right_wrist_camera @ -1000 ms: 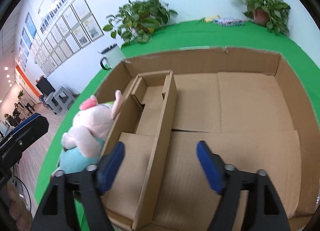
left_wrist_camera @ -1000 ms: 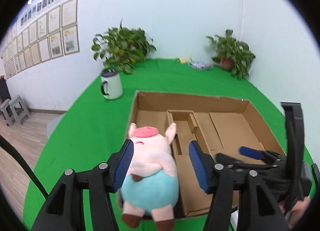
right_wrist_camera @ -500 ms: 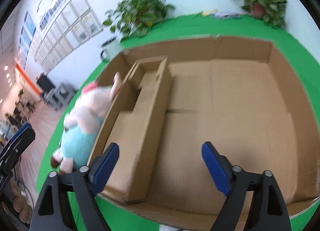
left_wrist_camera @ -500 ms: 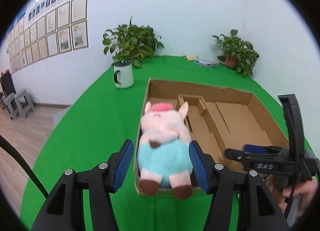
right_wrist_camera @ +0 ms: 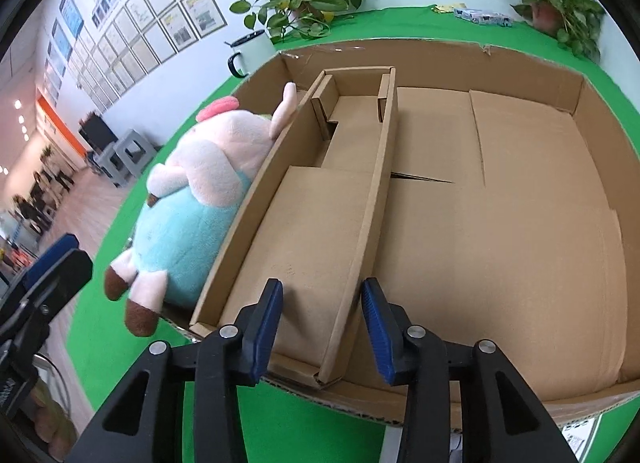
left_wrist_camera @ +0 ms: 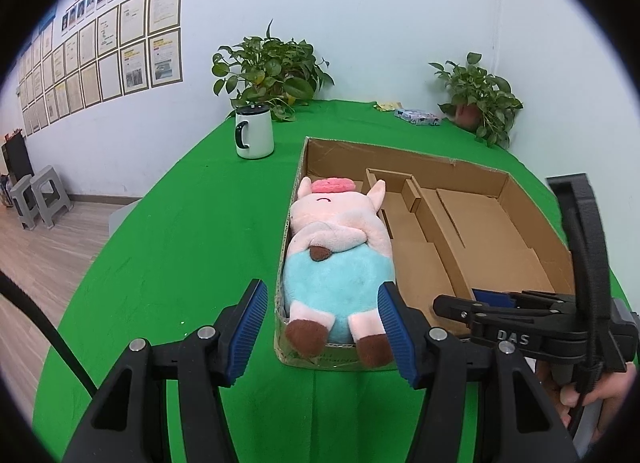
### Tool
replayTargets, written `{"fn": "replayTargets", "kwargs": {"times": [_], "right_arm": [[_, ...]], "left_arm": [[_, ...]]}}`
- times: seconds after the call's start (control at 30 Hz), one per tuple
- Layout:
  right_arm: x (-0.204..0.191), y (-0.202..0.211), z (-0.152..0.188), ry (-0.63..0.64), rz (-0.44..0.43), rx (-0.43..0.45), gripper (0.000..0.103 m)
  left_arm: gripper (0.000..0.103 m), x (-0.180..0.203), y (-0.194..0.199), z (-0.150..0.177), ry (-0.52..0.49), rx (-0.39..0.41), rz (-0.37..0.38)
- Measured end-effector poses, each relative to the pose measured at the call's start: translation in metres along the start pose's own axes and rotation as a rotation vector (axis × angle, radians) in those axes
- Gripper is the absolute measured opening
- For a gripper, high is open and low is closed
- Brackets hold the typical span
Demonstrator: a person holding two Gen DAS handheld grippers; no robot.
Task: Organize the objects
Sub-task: 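Move both tools down to the white hair dryer beside the box, then close the right gripper on the dryer head while the left gripper grips its handle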
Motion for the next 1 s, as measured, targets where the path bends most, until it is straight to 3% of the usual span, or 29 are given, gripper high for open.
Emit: {"fn": "replayTargets", "kwargs": {"times": [0.03,0.07,0.1,0.2,0.27,0.3,0.37,0.47,0.6,0.77,0.83,0.87,0.9,1.0], "right_arm": [[-0.001,0.004,0.0,0.002,-0.002,0.012,0.055],[-0.003,0.012,0.001,0.007,0.006,0.038,0.074],[-0.003,0.022,0.001,0.012,0.017,0.075,0.085],[-0.007,0.053,0.005,0.058,0.051,0.153,0.095],[-0.011,0.084,0.021,0.11,0.051,0.22,0.102],[-0.012,0.096,0.03,0.131,0.052,0.242,0.102],[-0.015,0.12,0.058,0.19,0.051,0.262,0.102],[-0.018,0.145,0.098,0.241,0.055,0.263,0.102],[-0.026,0.169,0.153,0.309,0.074,0.248,0.102],[-0.02,0.158,0.184,0.331,0.17,0.194,0.099],[-0.01,0.151,0.189,0.289,0.189,0.16,0.093],[-0.007,0.146,0.191,0.26,0.179,0.14,0.085],[-0.005,0.142,0.193,0.237,0.173,0.12,0.077],[-0.004,0.131,0.193,0.226,0.214,0.104,0.063]], "left_arm": [[0.057,0.0,0.001,0.0,0.002,0.002,0.0],[0.057,0.0,0.002,0.0,0.002,0.005,0.0],[0.057,0.0,0.003,0.001,0.0,0.011,-0.001],[0.06,0.003,0.01,0.002,-0.021,0.046,-0.011],[0.073,0.005,0.017,0.003,-0.033,0.087,-0.028],[0.079,0.006,0.022,0.005,-0.034,0.111,-0.032],[0.081,0.01,0.031,0.01,-0.032,0.15,-0.02],[0.081,0.02,0.036,0.026,-0.013,0.122,0.044],[0.081,0.046,0.033,0.055,0.016,0.007,0.198],[0.081,0.076,0.019,0.084,0.055,-0.15,0.347],[0.081,0.082,0.01,0.091,0.088,-0.213,0.393],[0.081,0.083,0.008,0.094,0.101,-0.233,0.404],[0.08,0.084,0.007,0.096,0.11,-0.248,0.411],[0.08,0.083,0.007,0.101,0.121,-0.267,0.413]]}}
Point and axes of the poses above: each gripper's, at about its wrist camera, not at the fingertips, and y roughly against the way its jaws point, x to its right, z to its underside, the point moved 3 cm from there along -y, roughly the way its jaws point, and after that the axes turned 11 degrees about x, right-handed, at the moved point
